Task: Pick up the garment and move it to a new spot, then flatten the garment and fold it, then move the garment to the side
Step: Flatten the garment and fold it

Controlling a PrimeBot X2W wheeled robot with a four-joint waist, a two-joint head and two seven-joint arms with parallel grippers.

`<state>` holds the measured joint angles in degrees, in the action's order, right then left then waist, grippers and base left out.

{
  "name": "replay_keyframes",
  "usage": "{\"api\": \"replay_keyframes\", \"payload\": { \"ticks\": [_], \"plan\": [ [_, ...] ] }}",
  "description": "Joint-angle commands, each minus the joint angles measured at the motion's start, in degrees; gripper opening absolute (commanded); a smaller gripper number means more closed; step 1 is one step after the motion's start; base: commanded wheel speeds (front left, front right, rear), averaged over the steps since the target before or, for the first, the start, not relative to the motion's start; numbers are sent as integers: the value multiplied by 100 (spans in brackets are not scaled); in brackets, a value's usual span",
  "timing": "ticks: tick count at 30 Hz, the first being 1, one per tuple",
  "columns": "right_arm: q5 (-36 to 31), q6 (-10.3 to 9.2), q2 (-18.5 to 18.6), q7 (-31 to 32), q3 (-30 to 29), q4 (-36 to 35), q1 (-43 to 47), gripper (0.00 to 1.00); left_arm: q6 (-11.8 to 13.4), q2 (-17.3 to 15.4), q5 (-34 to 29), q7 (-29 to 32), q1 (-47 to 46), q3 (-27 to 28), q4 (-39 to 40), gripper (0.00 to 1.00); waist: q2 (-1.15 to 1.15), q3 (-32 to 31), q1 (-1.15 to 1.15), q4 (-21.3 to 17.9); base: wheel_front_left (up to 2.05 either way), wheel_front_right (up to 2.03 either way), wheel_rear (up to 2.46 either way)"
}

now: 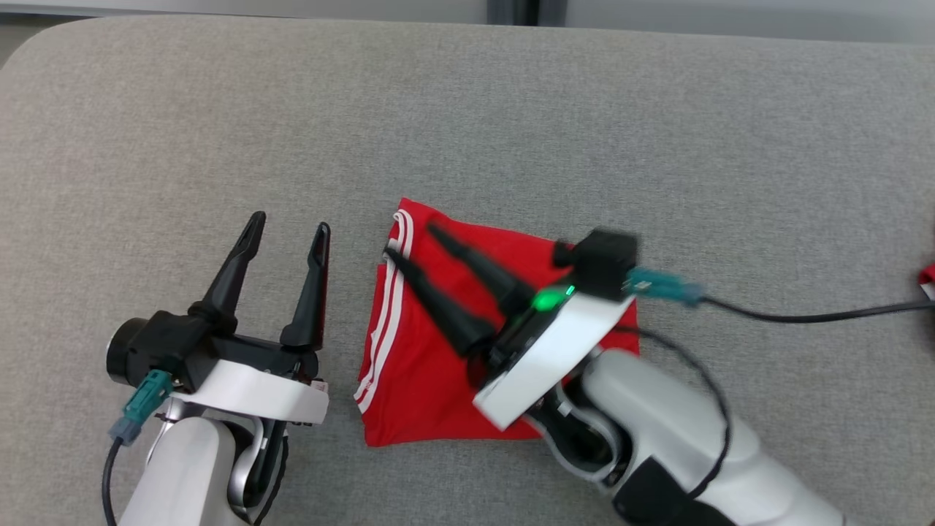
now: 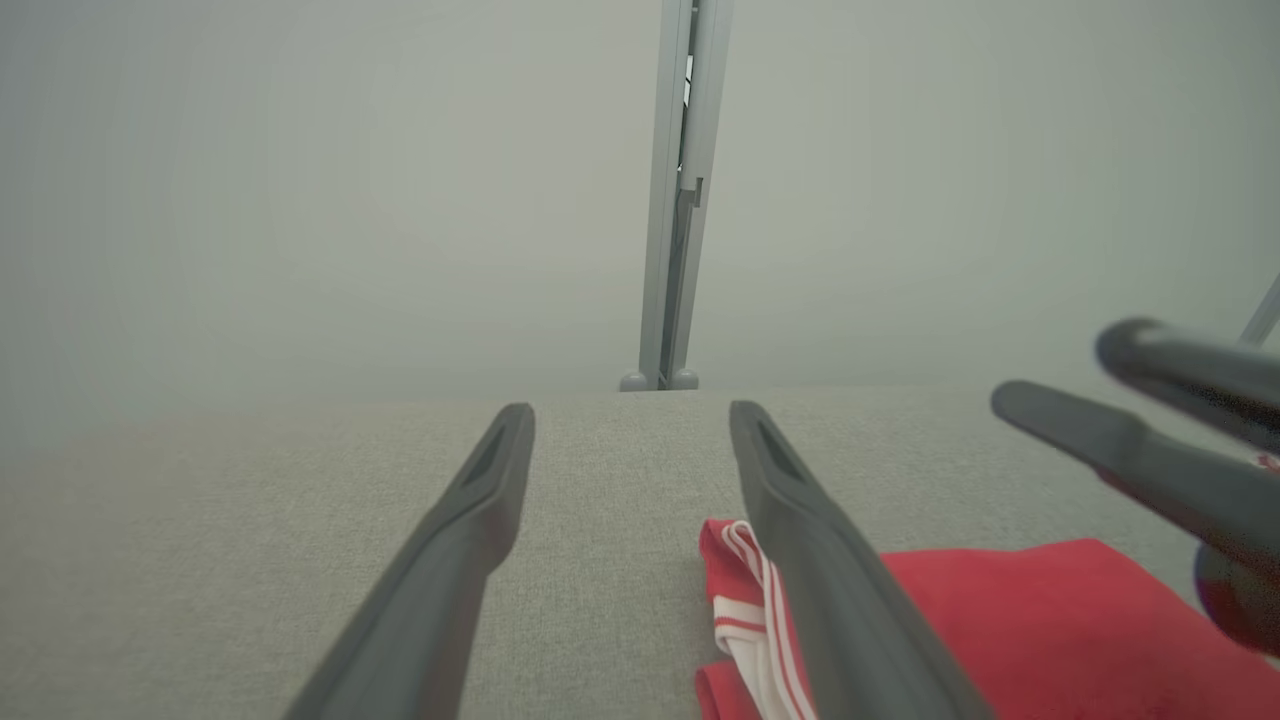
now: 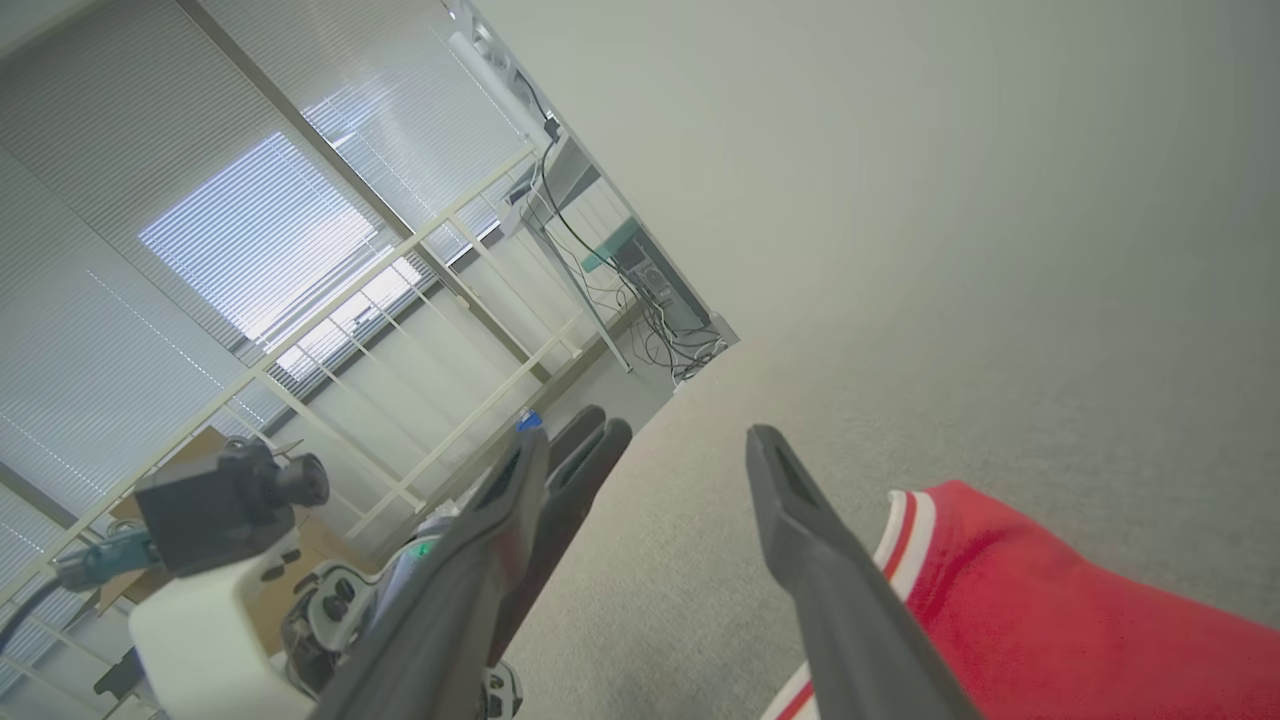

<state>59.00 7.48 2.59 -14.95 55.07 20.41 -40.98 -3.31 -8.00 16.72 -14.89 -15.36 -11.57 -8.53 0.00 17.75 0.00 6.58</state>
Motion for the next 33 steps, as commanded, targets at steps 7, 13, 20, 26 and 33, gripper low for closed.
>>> {"api": "replay_keyframes", "payload": {
  "ticks": [7,13,20,26,33],
  "plan": [
    [-1486,5,249,-32,-2273,-1068,893,100,37,-15,-110,-22,73,228,125,100,0,-77,0,-287,0,0,0],
    [-2316,4,510,-28,-3398,-1460,1601,100,104,-37,-189,-22,165,315,225,100,0,-194,0,-424,0,0,0],
    [-3456,5,733,241,-4565,-1696,2603,100,250,-101,-265,-22,365,411,398,100,0,-431,0,-530,0,0,0],
    [-4079,5,683,608,-5162,-1932,3381,100,383,-170,-322,49,654,434,537,100,0,-683,0,-560,0,0,0],
    [-4480,4,484,912,-5534,-2129,4064,100,532,-236,-331,255,1012,427,746,100,0,-931,0,-550,0,0,0]
  ]
}}
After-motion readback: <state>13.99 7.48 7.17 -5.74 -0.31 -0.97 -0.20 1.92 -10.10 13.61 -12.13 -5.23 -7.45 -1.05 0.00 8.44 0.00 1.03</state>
